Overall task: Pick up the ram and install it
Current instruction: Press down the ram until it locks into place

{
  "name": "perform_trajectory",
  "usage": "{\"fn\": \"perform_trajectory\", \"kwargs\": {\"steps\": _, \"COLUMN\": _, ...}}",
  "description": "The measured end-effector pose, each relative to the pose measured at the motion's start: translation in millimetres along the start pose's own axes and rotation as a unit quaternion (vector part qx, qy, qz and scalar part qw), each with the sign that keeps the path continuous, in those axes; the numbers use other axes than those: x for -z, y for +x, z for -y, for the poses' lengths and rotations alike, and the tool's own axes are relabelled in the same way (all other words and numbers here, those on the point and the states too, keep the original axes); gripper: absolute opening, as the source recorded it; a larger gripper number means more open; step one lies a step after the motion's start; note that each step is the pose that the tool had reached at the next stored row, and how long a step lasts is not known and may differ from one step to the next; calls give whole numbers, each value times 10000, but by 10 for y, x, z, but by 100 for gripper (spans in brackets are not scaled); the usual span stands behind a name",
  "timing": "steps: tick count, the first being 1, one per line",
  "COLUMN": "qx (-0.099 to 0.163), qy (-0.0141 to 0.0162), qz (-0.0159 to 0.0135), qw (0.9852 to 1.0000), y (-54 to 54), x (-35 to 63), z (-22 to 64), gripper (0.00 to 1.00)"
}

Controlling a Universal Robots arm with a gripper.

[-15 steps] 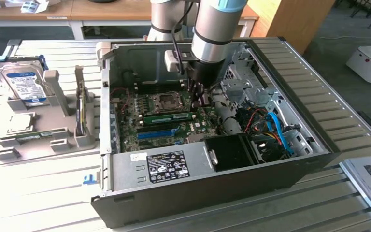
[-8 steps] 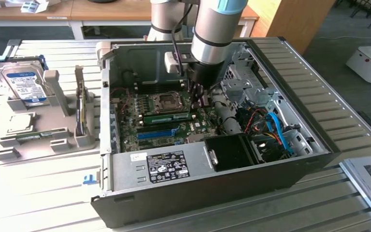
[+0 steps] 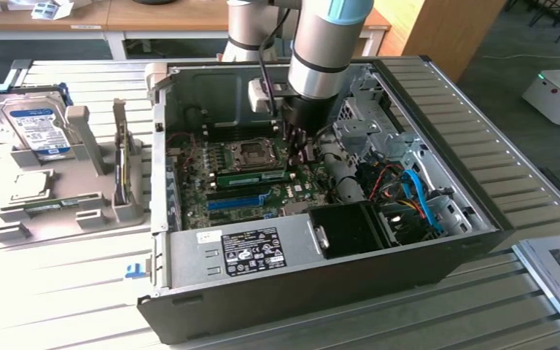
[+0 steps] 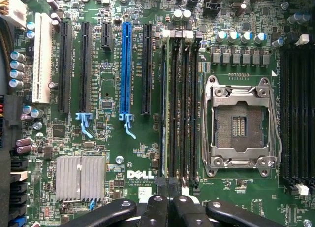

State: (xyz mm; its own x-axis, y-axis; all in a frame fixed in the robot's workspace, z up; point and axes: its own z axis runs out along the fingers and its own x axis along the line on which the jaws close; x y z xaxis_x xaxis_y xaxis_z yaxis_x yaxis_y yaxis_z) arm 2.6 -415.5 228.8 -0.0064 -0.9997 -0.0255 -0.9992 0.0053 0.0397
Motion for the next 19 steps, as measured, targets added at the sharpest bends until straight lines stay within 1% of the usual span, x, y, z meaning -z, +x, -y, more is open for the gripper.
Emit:
{"fn": "perform_trajectory", "kwargs": {"steps": 9, "qx": 0, "qy": 0, "qz": 0, "qw": 10000, "y": -22, "x": -6, "z": 0, "gripper": 10}}
{"fn": "perform_trajectory", "kwargs": {"steps": 19, "qx": 0, "qy": 0, "qz": 0, "qw": 10000, "y": -22, "x": -15, "z": 1, "gripper": 10}}
